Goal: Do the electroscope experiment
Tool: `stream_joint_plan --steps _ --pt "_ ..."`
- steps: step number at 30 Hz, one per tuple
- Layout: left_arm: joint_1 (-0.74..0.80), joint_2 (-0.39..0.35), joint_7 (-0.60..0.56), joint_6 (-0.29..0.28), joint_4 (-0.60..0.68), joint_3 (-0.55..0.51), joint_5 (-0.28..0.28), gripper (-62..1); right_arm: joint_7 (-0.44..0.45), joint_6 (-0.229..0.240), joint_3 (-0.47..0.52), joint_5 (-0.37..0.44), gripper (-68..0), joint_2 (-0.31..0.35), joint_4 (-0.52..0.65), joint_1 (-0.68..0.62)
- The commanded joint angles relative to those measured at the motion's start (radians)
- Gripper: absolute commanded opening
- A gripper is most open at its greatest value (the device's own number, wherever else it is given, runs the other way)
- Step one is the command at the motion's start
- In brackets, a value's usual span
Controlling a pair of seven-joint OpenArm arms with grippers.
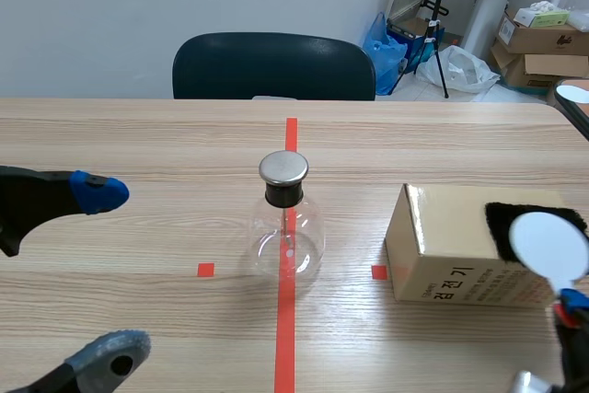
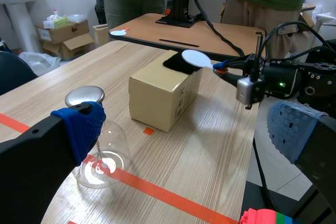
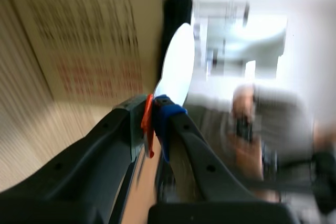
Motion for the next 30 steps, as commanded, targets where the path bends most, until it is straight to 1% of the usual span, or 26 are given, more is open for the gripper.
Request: stream_joint_plan --steps 1,3,4,5,6,7,8,9,11,12,13,15,16,17,18,19,20,21,22,24,25,26,27,28,29,30 --pt "-0.003 0.007 -0.017 -0.003 0.003 -0.005 -0.01 1.4 -0.006 -0.02 -0.009 0.0 -66.5 0.0 0.014 -0.001" --pt "-0.003 0.006 -0.017 -0.003 0.003 -0.005 -0.01 1.4 -0.133 -0.023 -0.008 0.002 -66.5 -0.003 0.014 -0.007" --pt "-0.003 0.006 -0.017 -0.003 0.003 -0.006 -0.01 1.4 -0.169 -0.005 -0.007 -0.004 -66.6 -0.003 0.014 -0.01" --pt "-0.003 0.007 -0.017 -0.003 0.003 -0.005 -0.01 1.4 -0.158 0.014 -0.006 -0.021 -66.6 0.0 0.014 -0.01" --pt "-0.003 0.007 -0.017 -0.003 0.003 -0.005 -0.01 1.4 -0.11 0.022 -0.006 -0.047 -66.6 0.002 0.014 -0.006" --pt "-0.003 0.007 -0.017 -0.003 0.003 -0.005 -0.01 1.4 -0.049 0.022 -0.006 -0.058 -66.6 0.002 0.014 -0.003" --pt "-0.003 0.007 -0.017 -0.003 0.003 -0.005 -0.01 1.4 -0.023 0.018 -0.008 -0.054 -66.6 -0.001 0.014 -0.001" --pt "-0.003 0.007 -0.017 -0.003 0.003 -0.005 -0.01 1.4 -0.053 0.009 -0.008 -0.044 -66.6 -0.005 0.014 -0.001" --pt "-0.004 0.006 -0.017 -0.003 0.003 -0.005 -0.01 1.4 -0.203 0.003 -0.007 -0.035 -66.6 -0.014 0.014 -0.007" --pt "-0.006 0.007 -0.017 -0.003 0.003 -0.005 -0.01 1.4 -0.239 0.011 -0.007 -0.035 -66.6 -0.014 0.014 -0.007" --pt "-0.006 0.007 -0.017 -0.003 0.003 -0.005 -0.01 1.4 -0.215 0.018 -0.007 -0.037 -66.6 -0.014 0.014 -0.007" --pt "-0.006 0.007 -0.018 -0.003 0.003 -0.005 -0.01 1.4 -0.077 0.017 -0.007 -0.039 -66.6 -0.015 0.014 0.0" --pt "-0.006 0.007 -0.018 -0.003 0.003 -0.005 -0.01 1.4 -0.034 0.017 -0.008 -0.034 -66.6 -0.015 0.014 0.002" --pt "-0.006 0.007 -0.018 -0.003 0.003 -0.005 -0.01 1.4 -0.043 0.013 -0.008 -0.023 -66.6 -0.018 0.014 0.002" --pt "-0.006 0.007 -0.018 -0.003 0.003 -0.005 -0.01 1.4 -0.1 0.0 -0.008 -0.011 -66.6 -0.021 0.014 0.0" --pt "-0.006 0.007 -0.018 -0.003 0.003 -0.005 -0.011 1.4 -0.18 -0.008 -0.008 -0.009 -66.6 -0.023 0.014 -0.004" --pt "-0.008 0.007 -0.019 -0.003 0.003 -0.005 -0.011 1.4 -0.246 -0.008 -0.006 -0.01 -66.6 -0.024 0.014 -0.004" --pt "-0.008 0.007 -0.019 -0.003 0.003 -0.005 -0.011 1.4 -0.257 0.002 -0.006 -0.016 -66.6 -0.023 0.014 -0.004" --pt "-0.008 0.007 -0.018 -0.003 0.003 -0.005 -0.011 1.4 -0.208 0.015 -0.006 -0.026 -66.6 -0.022 0.014 -0.003" --pt "-0.008 0.007 -0.017 -0.003 0.003 -0.005 -0.01 1.4 -0.062 0.018 -0.008 -0.027 -66.6 -0.02 0.014 0.004" --pt "-0.008 0.007 -0.017 -0.003 0.003 -0.005 -0.01 1.4 -0.036 0.014 -0.008 -0.027 -66.6 -0.021 0.014 0.004" --pt "-0.008 0.006 -0.017 -0.003 0.003 -0.005 -0.01 1.4 -0.069 0.001 -0.008 -0.026 -66.6 -0.024 0.014 0.003" --pt "-0.008 0.005 -0.017 -0.003 0.003 -0.006 -0.01 1.4 -0.139 -0.009 -0.007 -0.022 -66.6 -0.029 0.014 0.0" --pt "-0.009 0.003 -0.018 -0.003 0.003 -0.006 -0.01 1.4 -0.222 -0.008 -0.007 -0.02 -66.7 -0.032 0.014 -0.002" --pt "-0.009 0.004 -0.019 -0.003 0.003 -0.006 -0.011 1.4 -0.264 0.006 -0.007 -0.023 -66.6 -0.032 0.014 -0.002" --pt "-0.008 0.005 -0.018 -0.003 0.003 -0.005 -0.01 1.4 -0.243 0.034 -0.007 -0.033 -66.6 -0.028 0.014 -0.002"
